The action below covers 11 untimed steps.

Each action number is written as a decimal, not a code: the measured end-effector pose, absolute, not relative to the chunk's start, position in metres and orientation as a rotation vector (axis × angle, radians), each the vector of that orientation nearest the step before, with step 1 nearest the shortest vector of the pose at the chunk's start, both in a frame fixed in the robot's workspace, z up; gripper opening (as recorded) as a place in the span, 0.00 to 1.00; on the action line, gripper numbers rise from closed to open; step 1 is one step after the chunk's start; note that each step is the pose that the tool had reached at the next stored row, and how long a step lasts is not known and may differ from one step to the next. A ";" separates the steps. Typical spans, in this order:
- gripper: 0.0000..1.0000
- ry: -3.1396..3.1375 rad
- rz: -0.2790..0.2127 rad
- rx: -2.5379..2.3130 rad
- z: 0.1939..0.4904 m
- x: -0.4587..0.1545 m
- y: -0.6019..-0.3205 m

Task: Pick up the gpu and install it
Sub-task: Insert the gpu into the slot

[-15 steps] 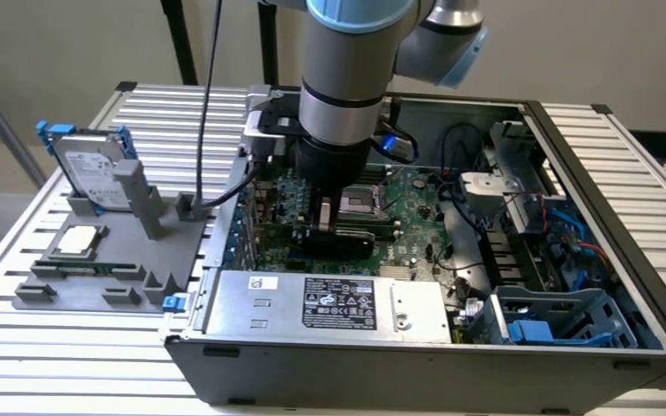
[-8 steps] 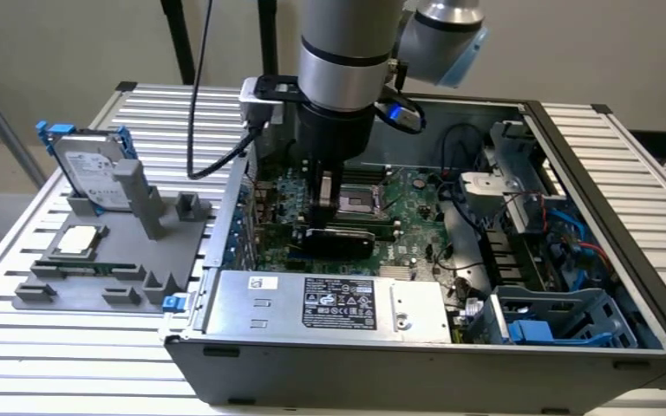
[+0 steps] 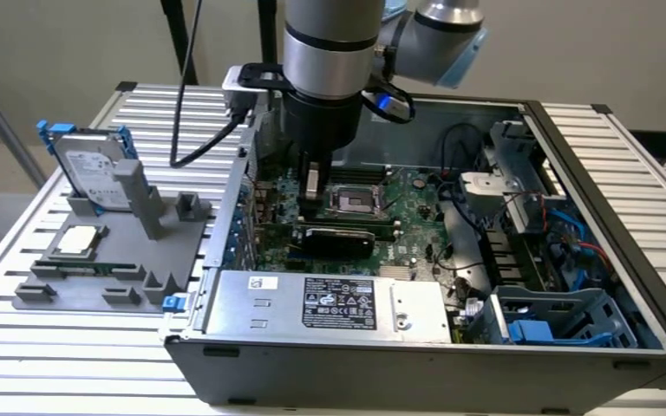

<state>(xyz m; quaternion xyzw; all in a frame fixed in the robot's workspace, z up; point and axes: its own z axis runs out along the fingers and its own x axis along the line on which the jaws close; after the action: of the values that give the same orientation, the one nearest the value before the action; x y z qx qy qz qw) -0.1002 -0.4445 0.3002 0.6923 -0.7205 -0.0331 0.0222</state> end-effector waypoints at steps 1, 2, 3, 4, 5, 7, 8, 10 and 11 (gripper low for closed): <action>0.11 -2.226 -0.111 2.140 0.300 -0.101 -0.445; 0.11 -2.219 -0.119 2.135 0.300 -0.102 -0.445; 0.11 -2.212 -0.129 2.130 0.300 -0.104 -0.445; 0.11 -2.205 -0.138 2.125 0.300 -0.105 -0.445; 0.11 -2.198 -0.148 2.119 0.300 -0.106 -0.445; 0.11 -2.183 -0.167 2.108 0.300 -0.108 -0.445; 0.11 -2.175 -0.177 2.102 0.300 -0.109 -0.445; 0.11 -2.161 -0.200 2.089 0.300 -0.111 -0.444; 0.11 -2.154 -0.211 2.083 0.300 -0.113 -0.444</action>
<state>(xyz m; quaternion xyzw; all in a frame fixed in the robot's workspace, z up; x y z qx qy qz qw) -0.1129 -0.4442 0.2999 0.6918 -0.7154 -0.0701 0.0688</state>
